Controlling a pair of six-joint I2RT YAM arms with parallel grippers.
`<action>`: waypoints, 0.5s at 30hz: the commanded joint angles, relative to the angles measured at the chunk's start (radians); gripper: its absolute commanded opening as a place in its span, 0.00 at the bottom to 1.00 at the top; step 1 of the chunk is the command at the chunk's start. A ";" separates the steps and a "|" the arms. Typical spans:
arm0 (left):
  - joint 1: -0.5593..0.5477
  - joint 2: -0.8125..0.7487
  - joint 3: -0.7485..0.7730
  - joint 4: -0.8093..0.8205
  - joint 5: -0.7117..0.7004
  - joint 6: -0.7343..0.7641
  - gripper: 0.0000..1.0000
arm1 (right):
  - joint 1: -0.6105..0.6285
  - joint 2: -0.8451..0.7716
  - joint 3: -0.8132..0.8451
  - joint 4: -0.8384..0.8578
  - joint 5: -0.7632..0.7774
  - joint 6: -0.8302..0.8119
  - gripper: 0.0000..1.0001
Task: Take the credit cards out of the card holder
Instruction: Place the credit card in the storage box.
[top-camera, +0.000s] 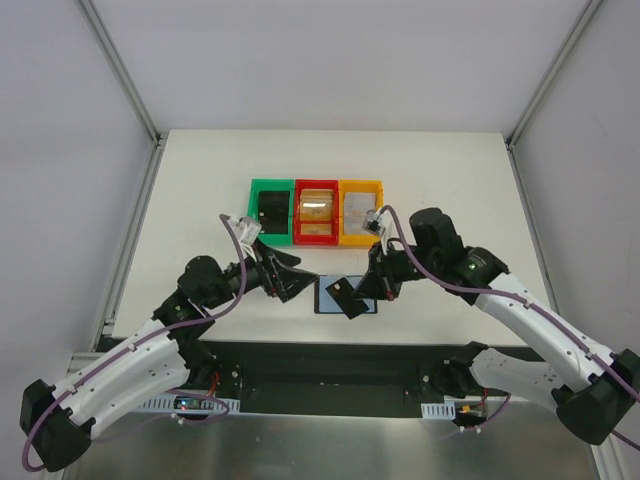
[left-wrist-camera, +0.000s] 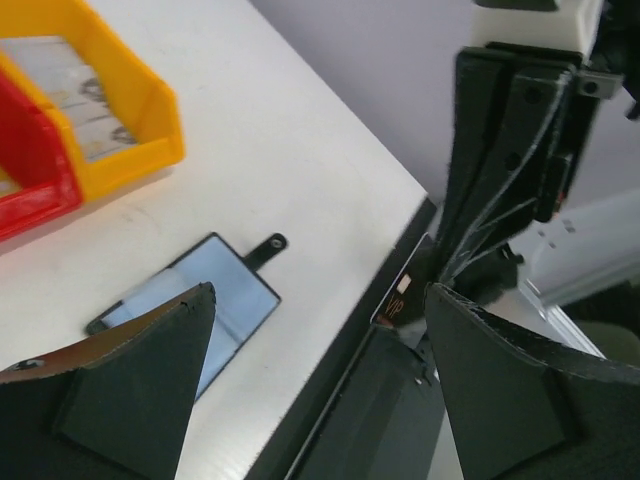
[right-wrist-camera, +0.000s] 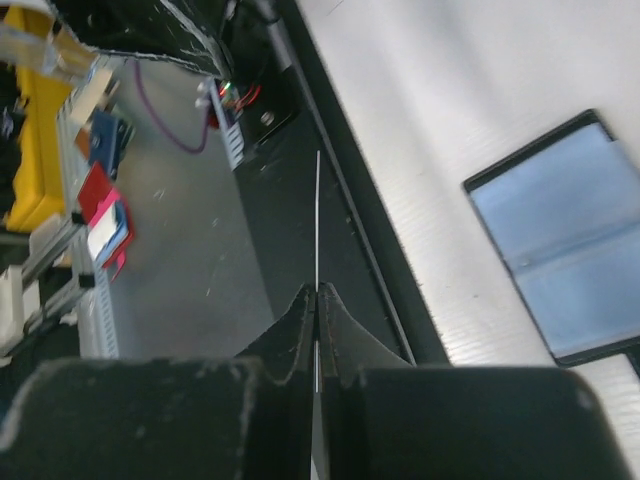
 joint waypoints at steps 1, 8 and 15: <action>0.008 0.042 0.020 0.128 0.335 0.039 0.84 | 0.078 0.025 0.069 -0.133 -0.088 -0.102 0.00; 0.008 0.146 0.059 0.204 0.571 0.005 0.76 | 0.141 0.062 0.107 -0.153 -0.047 -0.114 0.00; 0.007 0.217 0.080 0.204 0.680 -0.004 0.70 | 0.152 0.081 0.129 -0.152 -0.047 -0.117 0.00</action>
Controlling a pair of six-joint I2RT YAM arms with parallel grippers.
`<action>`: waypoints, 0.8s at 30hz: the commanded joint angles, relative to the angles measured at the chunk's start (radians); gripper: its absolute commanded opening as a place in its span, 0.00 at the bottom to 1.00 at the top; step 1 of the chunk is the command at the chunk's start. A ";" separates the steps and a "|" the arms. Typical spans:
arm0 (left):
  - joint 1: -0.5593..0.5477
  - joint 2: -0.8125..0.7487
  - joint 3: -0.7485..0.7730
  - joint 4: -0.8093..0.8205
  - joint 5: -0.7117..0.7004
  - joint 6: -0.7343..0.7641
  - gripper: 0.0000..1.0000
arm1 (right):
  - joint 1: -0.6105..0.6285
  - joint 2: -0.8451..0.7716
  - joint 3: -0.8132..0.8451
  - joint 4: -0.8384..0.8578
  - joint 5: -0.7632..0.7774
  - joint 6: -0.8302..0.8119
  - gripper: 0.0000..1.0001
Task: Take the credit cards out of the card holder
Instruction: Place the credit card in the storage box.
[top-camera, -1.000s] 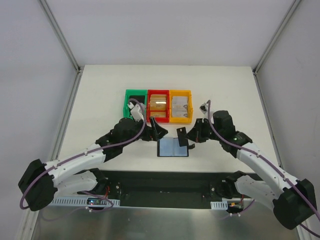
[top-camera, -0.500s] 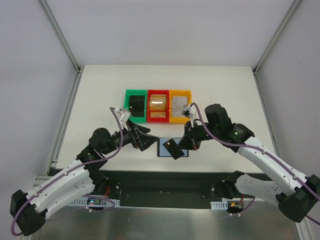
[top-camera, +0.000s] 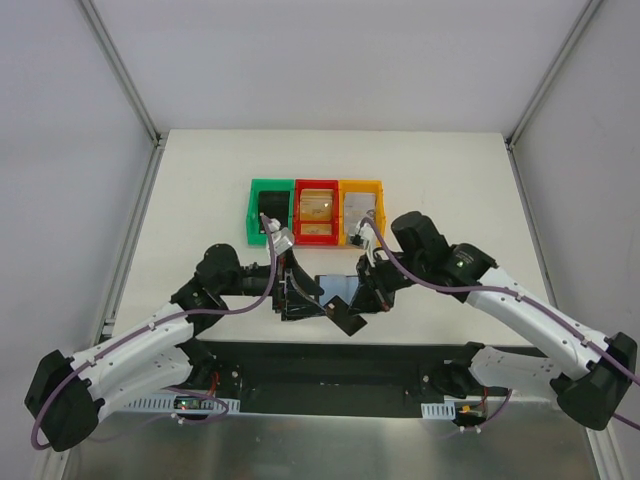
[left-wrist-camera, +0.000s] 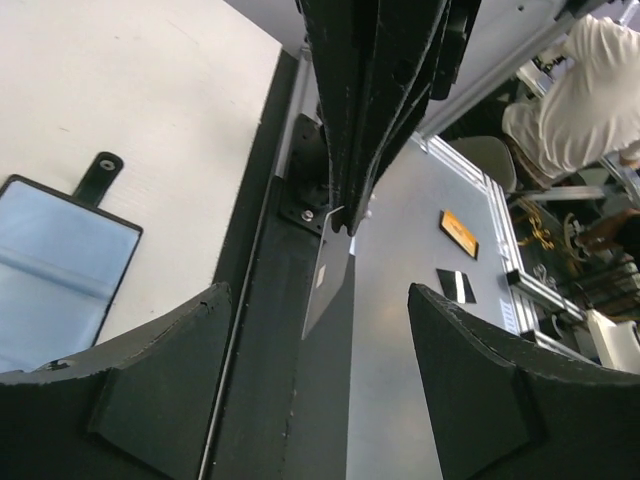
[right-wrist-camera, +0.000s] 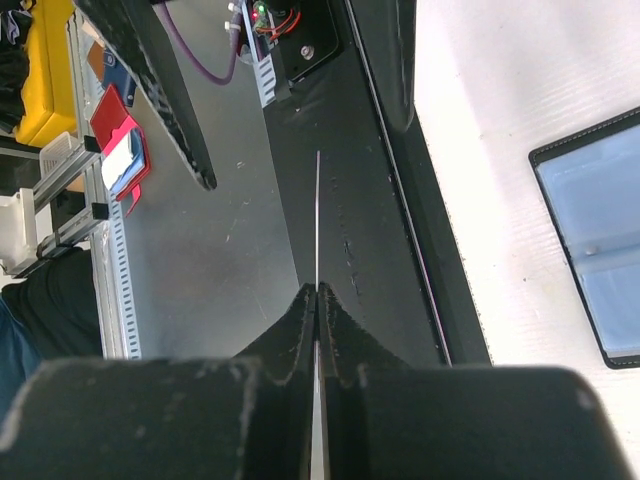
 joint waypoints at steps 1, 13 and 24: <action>0.007 0.039 0.052 0.069 0.138 -0.007 0.70 | 0.015 0.014 0.059 -0.007 -0.009 -0.027 0.00; 0.006 0.111 0.078 0.088 0.189 -0.022 0.30 | 0.038 0.060 0.111 -0.033 -0.010 -0.054 0.00; -0.024 0.134 0.080 0.105 0.220 -0.027 0.13 | 0.044 0.066 0.120 -0.036 -0.017 -0.060 0.00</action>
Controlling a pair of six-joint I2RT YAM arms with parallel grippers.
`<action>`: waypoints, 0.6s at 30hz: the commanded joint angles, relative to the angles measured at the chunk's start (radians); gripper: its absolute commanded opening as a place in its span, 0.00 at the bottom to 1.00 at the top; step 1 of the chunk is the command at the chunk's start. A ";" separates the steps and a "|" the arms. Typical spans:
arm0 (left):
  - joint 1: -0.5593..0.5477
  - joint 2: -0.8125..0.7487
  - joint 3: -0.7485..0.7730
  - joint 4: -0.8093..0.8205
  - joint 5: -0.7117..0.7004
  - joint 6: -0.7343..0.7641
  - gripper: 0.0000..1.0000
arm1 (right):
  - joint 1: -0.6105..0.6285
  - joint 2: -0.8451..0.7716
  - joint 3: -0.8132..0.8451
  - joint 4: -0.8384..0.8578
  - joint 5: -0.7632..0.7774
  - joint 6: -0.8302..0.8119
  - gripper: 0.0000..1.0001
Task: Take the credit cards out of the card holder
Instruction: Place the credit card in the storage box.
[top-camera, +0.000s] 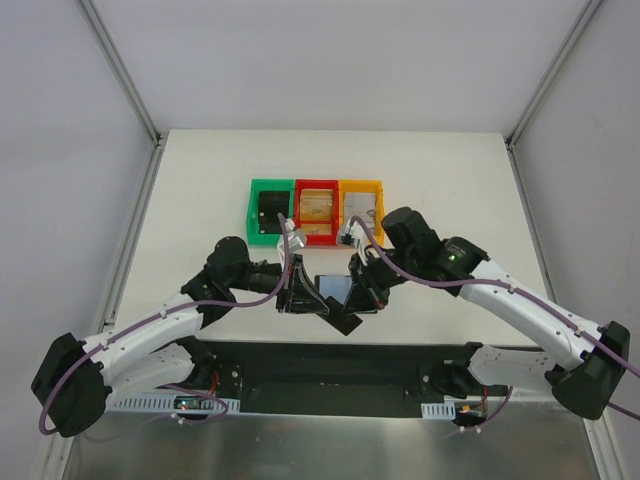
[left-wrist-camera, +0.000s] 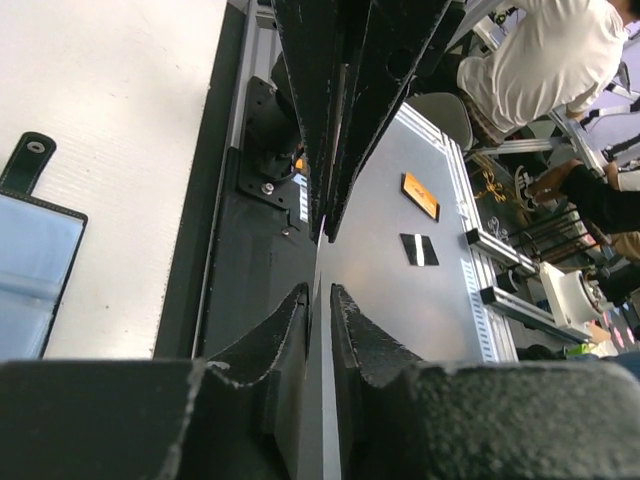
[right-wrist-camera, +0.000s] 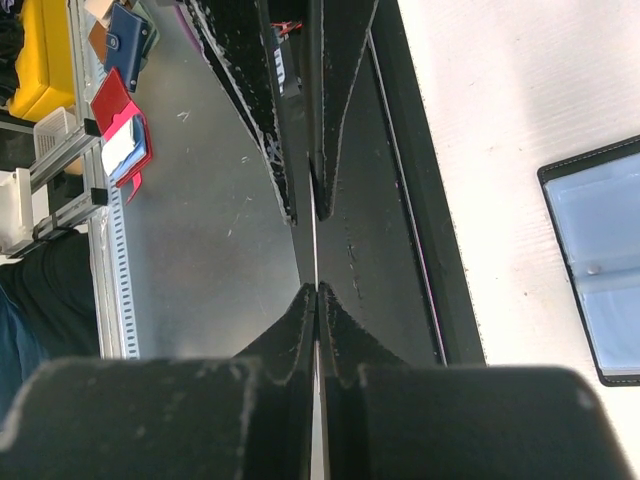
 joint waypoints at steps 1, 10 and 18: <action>-0.022 0.014 0.035 0.058 0.049 0.002 0.12 | 0.011 -0.001 0.044 -0.007 -0.015 -0.023 0.00; -0.033 0.014 0.018 0.086 0.022 -0.004 0.00 | 0.015 -0.001 0.042 -0.009 0.020 -0.015 0.00; -0.031 -0.053 -0.011 0.086 -0.063 0.007 0.00 | 0.005 -0.034 0.051 0.005 0.064 0.023 0.49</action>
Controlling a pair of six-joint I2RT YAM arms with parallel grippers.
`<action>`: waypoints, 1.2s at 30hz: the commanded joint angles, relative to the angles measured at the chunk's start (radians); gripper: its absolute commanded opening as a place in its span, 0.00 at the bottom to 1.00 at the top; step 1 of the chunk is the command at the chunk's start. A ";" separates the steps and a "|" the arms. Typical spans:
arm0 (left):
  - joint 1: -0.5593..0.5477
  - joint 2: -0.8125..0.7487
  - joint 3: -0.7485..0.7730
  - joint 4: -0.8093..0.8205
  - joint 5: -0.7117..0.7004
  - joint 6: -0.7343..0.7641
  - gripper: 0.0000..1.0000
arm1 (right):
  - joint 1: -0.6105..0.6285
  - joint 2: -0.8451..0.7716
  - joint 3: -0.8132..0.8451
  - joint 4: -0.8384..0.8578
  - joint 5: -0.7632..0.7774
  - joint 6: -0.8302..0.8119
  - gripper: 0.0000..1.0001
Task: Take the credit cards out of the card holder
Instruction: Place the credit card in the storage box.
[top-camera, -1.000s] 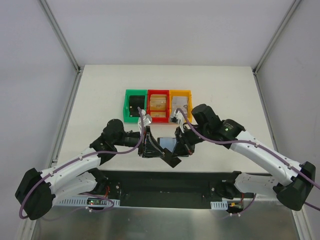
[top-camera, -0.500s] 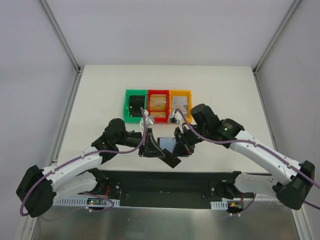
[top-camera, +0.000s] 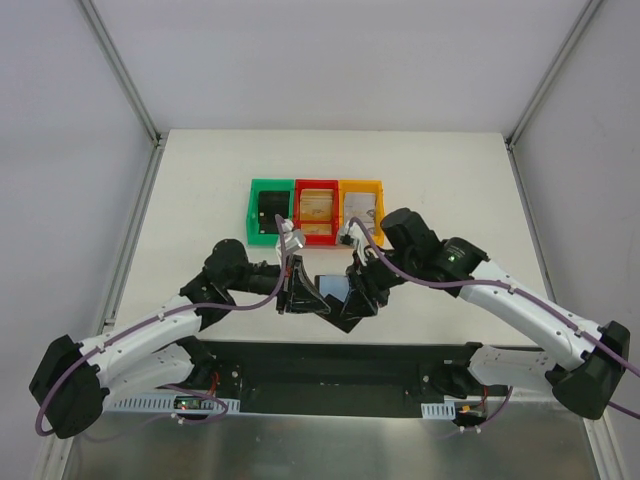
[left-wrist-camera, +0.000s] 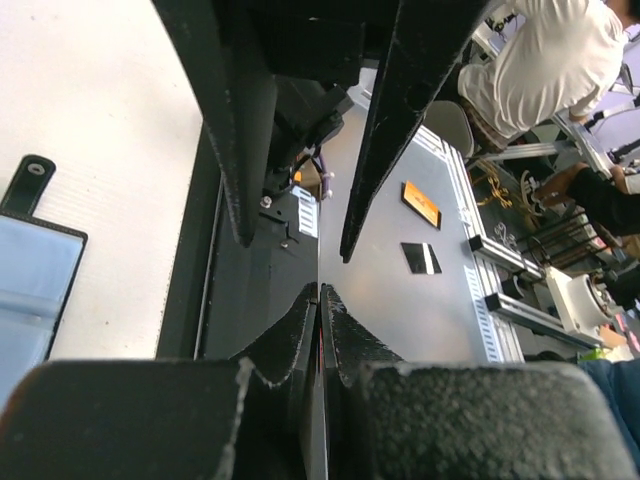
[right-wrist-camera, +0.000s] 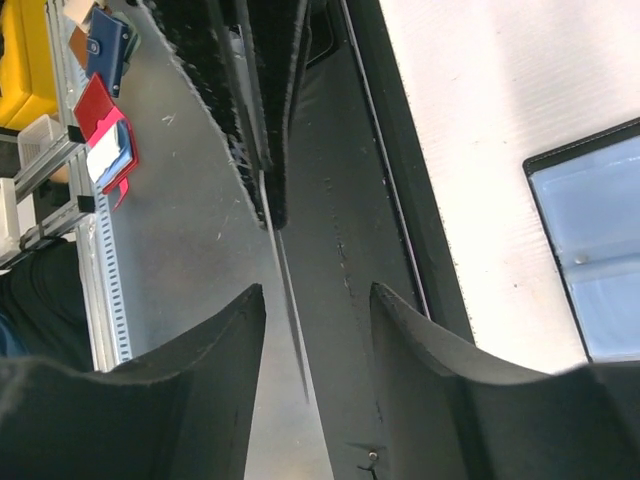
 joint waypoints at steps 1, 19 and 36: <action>-0.005 -0.063 -0.019 0.062 -0.058 0.010 0.00 | -0.013 -0.044 0.051 0.012 0.034 0.014 0.51; 0.182 -0.179 -0.086 0.218 -0.136 -0.159 0.00 | -0.272 -0.441 -0.286 0.448 0.293 0.306 0.69; 0.190 -0.065 -0.095 0.556 -0.134 -0.321 0.00 | -0.252 -0.450 -0.610 1.194 0.182 0.687 0.68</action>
